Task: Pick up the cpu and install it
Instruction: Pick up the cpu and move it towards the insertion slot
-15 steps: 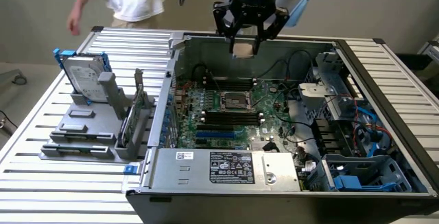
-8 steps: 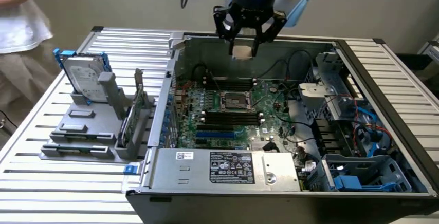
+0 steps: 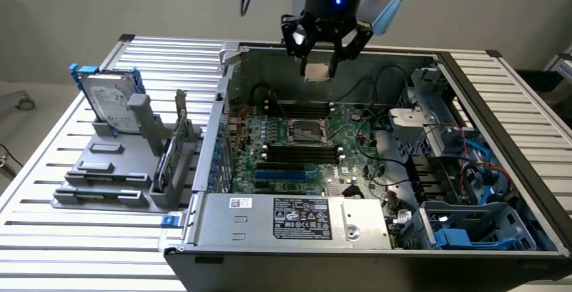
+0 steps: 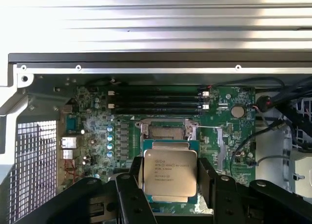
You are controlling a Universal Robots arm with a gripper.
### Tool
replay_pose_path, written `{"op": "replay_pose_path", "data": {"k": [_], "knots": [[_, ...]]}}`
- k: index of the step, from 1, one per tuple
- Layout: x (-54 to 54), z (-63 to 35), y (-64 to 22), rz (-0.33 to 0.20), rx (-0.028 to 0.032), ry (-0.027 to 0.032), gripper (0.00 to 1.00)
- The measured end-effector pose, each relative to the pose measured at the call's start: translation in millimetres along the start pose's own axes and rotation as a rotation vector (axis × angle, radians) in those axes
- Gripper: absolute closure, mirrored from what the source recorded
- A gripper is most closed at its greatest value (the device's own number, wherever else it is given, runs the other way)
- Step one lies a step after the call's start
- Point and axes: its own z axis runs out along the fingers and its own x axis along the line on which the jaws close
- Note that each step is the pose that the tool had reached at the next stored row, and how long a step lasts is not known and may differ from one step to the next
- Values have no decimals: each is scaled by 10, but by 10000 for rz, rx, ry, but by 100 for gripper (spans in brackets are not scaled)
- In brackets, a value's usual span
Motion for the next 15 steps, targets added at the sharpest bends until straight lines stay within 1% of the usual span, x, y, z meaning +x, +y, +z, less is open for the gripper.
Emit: {"op": "replay_pose_path", "data": {"k": [10,15], "knots": [[-27,180,50,0,2,0,45],[-26,181,51,1,5,5,45]]}}
